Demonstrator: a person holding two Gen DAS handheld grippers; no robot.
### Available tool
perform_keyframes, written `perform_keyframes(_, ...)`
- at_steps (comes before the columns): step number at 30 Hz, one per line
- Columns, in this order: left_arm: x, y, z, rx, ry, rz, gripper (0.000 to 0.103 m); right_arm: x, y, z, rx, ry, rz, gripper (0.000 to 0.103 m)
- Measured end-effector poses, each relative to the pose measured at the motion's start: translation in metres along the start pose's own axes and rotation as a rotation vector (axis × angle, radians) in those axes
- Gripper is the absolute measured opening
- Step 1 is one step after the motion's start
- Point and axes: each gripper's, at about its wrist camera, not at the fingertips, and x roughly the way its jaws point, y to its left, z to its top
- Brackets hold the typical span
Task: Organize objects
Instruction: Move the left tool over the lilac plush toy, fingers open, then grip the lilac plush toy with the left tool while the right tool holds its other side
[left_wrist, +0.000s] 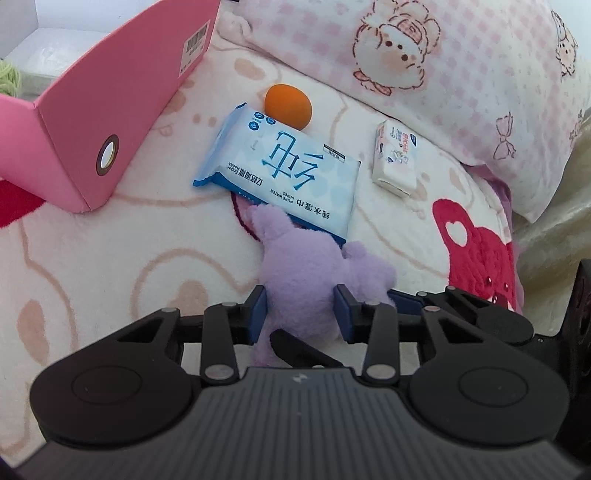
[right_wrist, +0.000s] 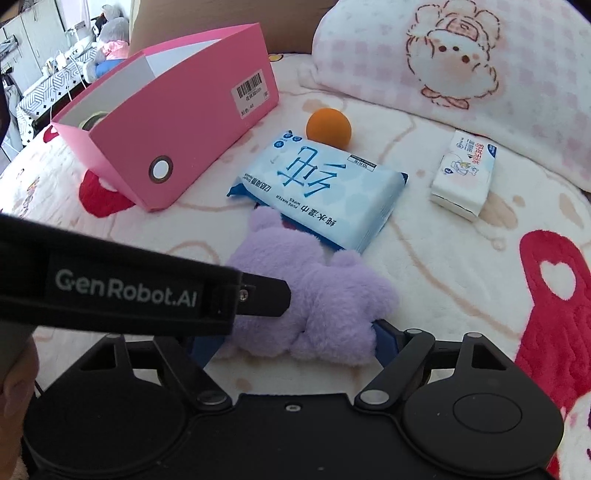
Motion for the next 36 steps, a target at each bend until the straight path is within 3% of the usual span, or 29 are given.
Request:
perform_keyframes(15, -0.013, -0.007, -0.007, 0.032, -0.02, -0.01, 0.038, -0.013, 0.006, -0.004, -0.019, -0.016, -0.001, 0.086)
perform_keyframes(27, -0.044, -0.012, -0.024, 0.064, -0.032, 0.0, 0.039, -0.035, 0.024, -0.012, -0.036, -0.028, 0.018, 0.088)
perform_keyframes(36, -0.073, -0.014, -0.034, 0.076, -0.025, -0.042, 0.041, -0.064, 0.036, -0.016, -0.035, -0.035, 0.026, 0.089)
